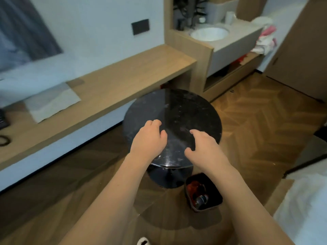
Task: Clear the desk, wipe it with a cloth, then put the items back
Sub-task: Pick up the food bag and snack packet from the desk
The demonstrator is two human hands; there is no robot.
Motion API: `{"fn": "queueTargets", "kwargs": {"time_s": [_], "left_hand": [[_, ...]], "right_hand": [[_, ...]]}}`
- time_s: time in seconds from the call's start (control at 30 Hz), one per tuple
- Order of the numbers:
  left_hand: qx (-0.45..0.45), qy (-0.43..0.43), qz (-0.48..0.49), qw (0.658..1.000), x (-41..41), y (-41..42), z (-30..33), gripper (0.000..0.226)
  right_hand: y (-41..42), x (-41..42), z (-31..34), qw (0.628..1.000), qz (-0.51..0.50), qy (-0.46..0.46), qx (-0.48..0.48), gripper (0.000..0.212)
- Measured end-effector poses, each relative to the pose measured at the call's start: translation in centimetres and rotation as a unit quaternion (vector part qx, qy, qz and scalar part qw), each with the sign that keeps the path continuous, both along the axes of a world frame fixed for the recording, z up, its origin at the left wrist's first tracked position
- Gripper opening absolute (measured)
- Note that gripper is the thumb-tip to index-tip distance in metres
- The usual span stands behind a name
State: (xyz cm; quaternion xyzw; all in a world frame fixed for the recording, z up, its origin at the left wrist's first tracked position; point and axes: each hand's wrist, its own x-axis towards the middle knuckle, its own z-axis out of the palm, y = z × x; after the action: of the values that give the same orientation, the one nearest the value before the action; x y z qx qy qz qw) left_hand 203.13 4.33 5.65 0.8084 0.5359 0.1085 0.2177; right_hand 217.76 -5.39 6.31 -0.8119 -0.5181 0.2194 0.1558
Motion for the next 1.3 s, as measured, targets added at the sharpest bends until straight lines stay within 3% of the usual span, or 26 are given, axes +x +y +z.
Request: {"fn": "queueTargets", "kwargs": {"time_s": [0.43, 0.63, 0.9, 1.3], "left_hand": [[0.006, -0.027, 0.256, 0.966, -30.5, 3.2, 3.2, 0.045], [0.002, -0.040, 0.378, 0.925, -40.8, 2.4, 3.8, 0.047], [0.026, 0.012, 0.516, 0.856, -52.0, 1.4, 6.3, 0.045], [0.048, 0.015, 0.626, 0.778, -68.4, 0.4, 6.6, 0.047]], "right_hand": [[10.8, -25.7, 3.8, 0.966, 0.255, 0.015, 0.044, 0.064], [14.4, -36.2, 4.2, 0.929, 0.367, 0.007, 0.043, 0.063], [19.5, -48.5, 6.5, 0.860, 0.504, 0.045, 0.062, 0.062], [22.6, -67.8, 7.0, 0.787, 0.612, 0.039, 0.069, 0.063]]}}
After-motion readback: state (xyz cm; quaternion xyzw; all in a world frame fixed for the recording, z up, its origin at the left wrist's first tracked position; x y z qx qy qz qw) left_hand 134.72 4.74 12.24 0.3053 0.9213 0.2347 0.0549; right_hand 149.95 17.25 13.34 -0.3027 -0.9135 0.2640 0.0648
